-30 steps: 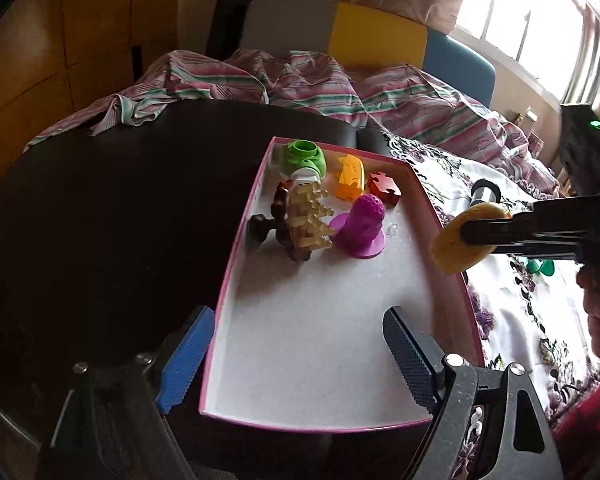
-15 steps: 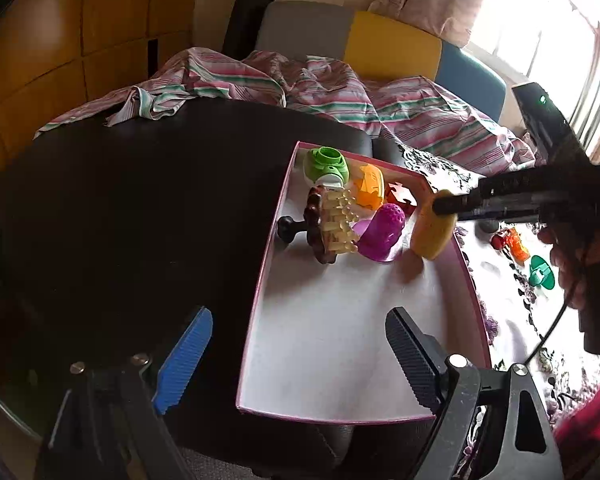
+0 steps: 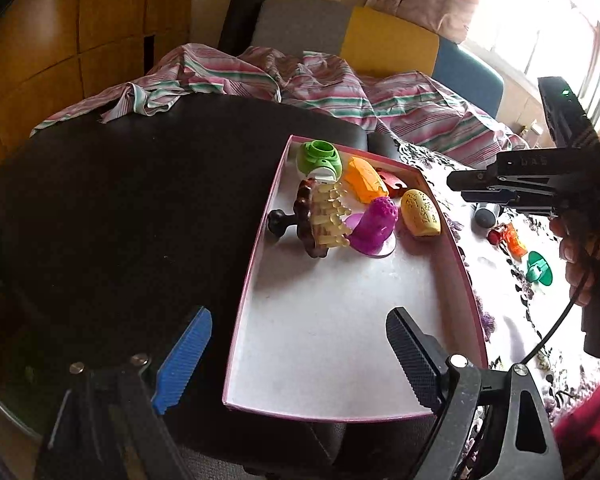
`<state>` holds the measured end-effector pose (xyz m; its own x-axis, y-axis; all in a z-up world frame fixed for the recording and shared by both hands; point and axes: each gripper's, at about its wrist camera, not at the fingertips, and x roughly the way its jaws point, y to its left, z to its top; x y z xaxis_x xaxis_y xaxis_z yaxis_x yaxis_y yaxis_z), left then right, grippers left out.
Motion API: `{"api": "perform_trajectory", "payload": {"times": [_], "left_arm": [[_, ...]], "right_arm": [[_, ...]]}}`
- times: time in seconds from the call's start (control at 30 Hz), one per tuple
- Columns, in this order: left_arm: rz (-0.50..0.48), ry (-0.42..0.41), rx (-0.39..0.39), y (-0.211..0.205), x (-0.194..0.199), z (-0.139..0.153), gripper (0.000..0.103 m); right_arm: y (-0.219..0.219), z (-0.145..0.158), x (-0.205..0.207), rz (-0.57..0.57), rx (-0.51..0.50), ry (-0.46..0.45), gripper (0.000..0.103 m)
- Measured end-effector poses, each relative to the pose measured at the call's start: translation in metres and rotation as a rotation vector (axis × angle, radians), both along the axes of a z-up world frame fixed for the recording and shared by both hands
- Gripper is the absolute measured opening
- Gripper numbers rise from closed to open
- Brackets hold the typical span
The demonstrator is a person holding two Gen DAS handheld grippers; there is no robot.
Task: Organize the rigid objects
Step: 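Carry the yellow-purple egg into the tray and open the right gripper, then move the right gripper to the green spool-shaped piece and grasp it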
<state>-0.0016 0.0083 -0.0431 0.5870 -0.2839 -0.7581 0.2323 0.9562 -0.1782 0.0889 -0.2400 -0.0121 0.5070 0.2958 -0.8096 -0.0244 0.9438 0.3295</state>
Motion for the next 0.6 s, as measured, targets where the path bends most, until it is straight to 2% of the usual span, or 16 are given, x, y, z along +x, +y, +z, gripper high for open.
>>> {"api": "perform_trajectory", "payload": {"times": [0.4, 0.6], "left_arm": [[-0.016, -0.010, -0.007, -0.008, -0.006, 0.003, 0.093], [-0.029, -0.017, 0.003, -0.015, -0.009, 0.006, 0.093]], "right_arm": [[0.003, -0.014, -0.039, -0.030, 0.004, 0.009, 0.031], [-0.011, -0.024, -0.056, -0.094, -0.009, 0.045, 0.031]]}}
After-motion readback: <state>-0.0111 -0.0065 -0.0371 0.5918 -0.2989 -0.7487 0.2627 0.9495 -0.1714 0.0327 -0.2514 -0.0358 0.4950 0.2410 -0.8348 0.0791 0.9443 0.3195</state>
